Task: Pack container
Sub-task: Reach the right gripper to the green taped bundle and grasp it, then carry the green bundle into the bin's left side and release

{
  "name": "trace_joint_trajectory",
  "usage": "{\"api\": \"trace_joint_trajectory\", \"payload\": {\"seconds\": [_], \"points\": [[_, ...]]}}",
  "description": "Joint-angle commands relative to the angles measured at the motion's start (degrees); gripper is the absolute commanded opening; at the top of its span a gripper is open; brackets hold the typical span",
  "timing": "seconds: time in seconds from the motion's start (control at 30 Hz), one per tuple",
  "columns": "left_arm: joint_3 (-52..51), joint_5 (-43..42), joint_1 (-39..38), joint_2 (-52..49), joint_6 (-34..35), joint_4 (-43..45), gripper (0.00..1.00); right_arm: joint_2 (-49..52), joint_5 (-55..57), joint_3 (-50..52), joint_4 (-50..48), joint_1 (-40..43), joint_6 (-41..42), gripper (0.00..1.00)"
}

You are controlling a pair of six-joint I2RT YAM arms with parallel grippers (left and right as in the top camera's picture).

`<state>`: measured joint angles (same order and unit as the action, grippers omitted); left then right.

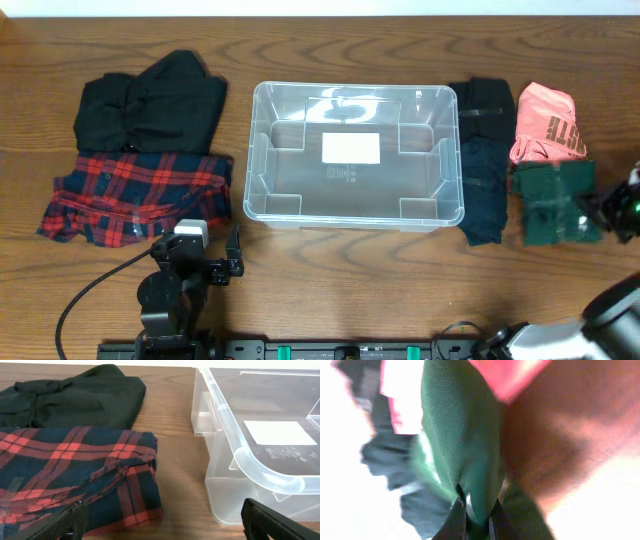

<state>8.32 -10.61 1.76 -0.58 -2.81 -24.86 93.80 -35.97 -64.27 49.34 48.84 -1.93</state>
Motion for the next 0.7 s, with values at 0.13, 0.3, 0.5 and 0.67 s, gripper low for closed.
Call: {"api": "trace_joint_trajectory", "payload": {"seconds": [0.13, 0.3, 0.5, 0.67], "points": [[-1.14, -0.76, -0.24, 0.35, 0.31, 0.09, 0.98, -21.55, -6.32, -0.61, 0.7, -12.79, 8.76, 0.01], [-1.14, -0.76, -0.24, 0.35, 0.31, 0.11, 0.98, -31.8, -6.29, -0.61, -3.34, -25.14, 19.15, 0.01], [-1.14, -0.76, -0.24, 0.35, 0.31, 0.09, 0.98, -34.12, -2.51, -0.52, -14.03, -42.49, 34.12, 0.01], [-1.14, -0.76, -0.24, 0.35, 0.31, 0.09, 0.98, -27.89, 12.68, -0.48, -21.99, -60.35, 47.21, 0.01]]}}
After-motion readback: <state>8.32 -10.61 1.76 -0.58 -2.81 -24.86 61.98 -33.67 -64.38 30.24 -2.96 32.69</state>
